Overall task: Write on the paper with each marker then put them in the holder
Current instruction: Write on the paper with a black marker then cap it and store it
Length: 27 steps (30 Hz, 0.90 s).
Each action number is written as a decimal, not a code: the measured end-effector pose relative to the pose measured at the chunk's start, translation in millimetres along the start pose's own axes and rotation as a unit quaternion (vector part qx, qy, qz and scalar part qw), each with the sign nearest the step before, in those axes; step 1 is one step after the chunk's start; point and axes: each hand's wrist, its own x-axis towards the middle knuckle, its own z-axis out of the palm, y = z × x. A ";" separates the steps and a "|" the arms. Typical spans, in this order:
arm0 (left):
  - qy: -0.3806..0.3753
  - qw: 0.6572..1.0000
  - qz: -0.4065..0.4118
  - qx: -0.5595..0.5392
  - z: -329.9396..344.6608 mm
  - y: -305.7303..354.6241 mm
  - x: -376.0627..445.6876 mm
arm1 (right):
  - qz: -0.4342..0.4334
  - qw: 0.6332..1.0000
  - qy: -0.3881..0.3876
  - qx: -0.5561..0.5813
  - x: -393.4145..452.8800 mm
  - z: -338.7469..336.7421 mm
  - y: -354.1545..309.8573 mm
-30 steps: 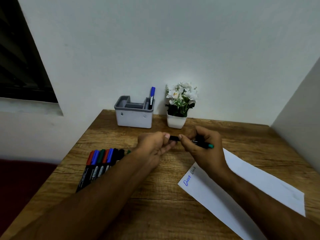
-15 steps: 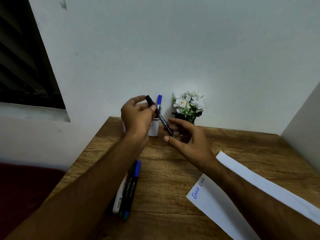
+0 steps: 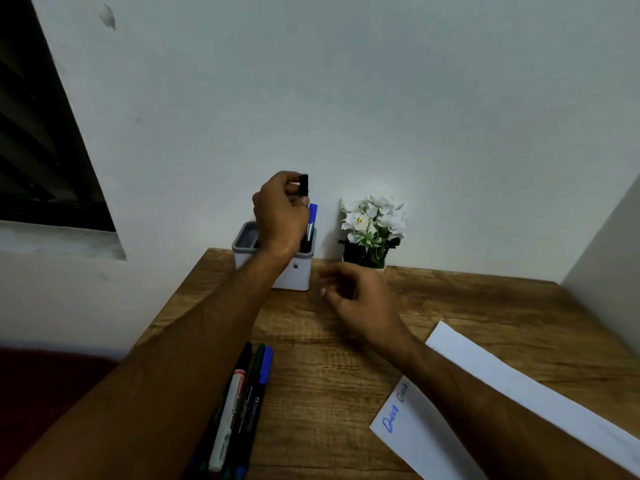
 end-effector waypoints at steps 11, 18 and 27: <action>0.000 0.998 -0.044 0.041 8.5 -24.7 -3.3 | 0.026 0.999 -0.006 0.020 -4.8 -9.4 10.8; -0.016 0.999 -0.016 0.030 -23.2 -11.9 -29.7 | 0.027 1.000 -0.010 0.012 -21.3 -12.8 8.8; -0.225 0.942 -0.026 0.246 -83.4 -9.5 -102.7 | 0.005 1.000 -0.029 -0.005 -47.8 -13.0 -3.4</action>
